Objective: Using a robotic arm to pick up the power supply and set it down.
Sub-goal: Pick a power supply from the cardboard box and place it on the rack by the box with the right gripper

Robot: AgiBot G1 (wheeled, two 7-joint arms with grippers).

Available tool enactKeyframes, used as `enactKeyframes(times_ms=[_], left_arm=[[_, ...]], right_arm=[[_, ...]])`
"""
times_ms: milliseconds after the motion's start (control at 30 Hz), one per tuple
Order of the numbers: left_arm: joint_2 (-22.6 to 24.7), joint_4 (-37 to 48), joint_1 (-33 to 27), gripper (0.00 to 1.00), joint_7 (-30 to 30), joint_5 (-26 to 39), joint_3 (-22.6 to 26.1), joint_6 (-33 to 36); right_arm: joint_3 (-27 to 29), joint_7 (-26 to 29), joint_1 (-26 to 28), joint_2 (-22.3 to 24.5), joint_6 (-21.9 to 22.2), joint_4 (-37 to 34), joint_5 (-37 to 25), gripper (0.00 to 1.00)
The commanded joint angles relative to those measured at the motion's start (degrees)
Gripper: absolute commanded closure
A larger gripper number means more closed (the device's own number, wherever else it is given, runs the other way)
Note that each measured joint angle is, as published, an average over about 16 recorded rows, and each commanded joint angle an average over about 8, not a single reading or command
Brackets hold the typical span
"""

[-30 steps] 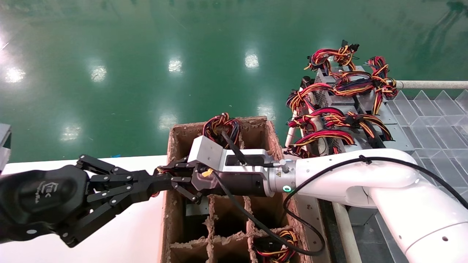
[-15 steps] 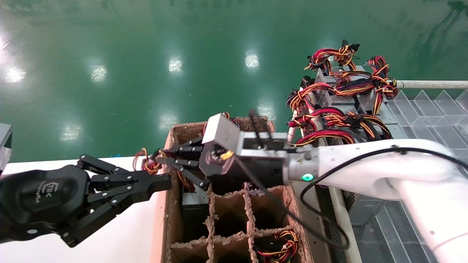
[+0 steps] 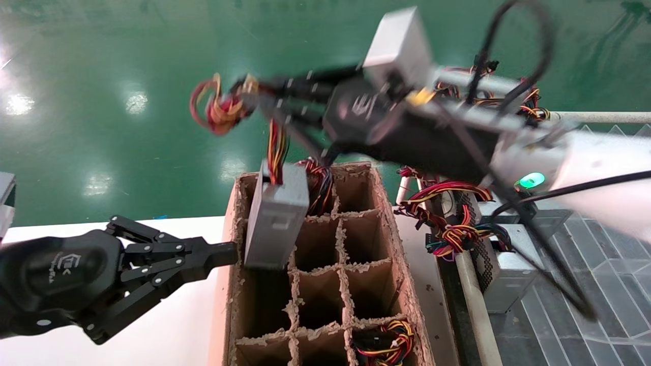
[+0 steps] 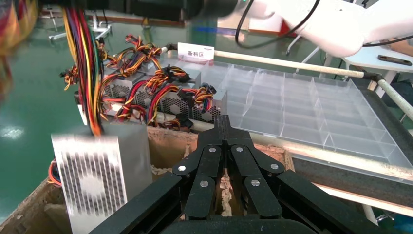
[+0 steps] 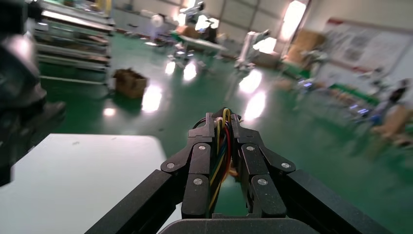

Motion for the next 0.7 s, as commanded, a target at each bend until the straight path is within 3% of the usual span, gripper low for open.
enactKeyframes(times_ms=[33,200,367,700], left_arm=[[0.0,0.0,0.0,1.0,0.0,0.0,0.0,0.0],[0.0,0.0,0.0,1.0,0.0,0.0,0.0,0.0],[0.0,0.0,0.0,1.0,0.0,0.0,0.0,0.0],[0.0,0.0,0.0,1.0,0.0,0.0,0.0,0.0]], right_arm=[[1.3,1.4,-0.3,1.7,2.4,4.2,0.3,1.0],[3.7,4.3,0.7,5.3,6.9,9.4,-0.1,1.0],[4.4,7.0,4.6,8.7,8.2,10.2,-2.2,1.0],[0.4,15.7,20.8,14.5,3.4,9.9,-12.7,1.0]])
